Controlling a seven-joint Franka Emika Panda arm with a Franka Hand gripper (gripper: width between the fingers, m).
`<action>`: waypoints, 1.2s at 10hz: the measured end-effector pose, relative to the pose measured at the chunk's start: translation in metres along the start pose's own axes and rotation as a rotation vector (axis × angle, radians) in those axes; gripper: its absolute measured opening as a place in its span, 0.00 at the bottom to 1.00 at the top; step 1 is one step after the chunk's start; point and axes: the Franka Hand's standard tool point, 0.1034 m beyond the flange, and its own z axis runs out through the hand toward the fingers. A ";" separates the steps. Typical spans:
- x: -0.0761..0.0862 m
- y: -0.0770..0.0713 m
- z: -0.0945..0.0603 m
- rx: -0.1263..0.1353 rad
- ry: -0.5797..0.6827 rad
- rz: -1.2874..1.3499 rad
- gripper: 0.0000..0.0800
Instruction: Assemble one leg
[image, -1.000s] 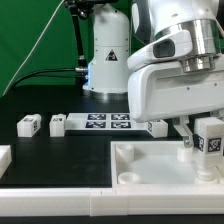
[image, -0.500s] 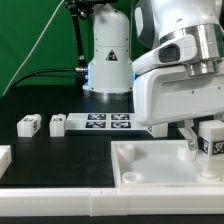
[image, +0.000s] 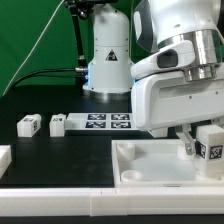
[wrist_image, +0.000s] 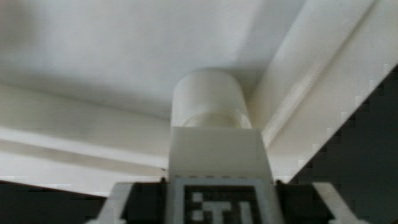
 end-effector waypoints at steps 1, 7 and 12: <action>0.000 0.000 0.000 0.000 0.000 0.000 0.37; 0.000 0.000 0.000 0.000 0.000 0.000 0.81; 0.011 0.005 -0.023 -0.002 -0.022 -0.002 0.81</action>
Offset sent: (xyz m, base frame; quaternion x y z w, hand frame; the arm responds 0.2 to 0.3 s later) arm 0.0000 0.0000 0.0000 0.0000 0.0000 0.0000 1.0000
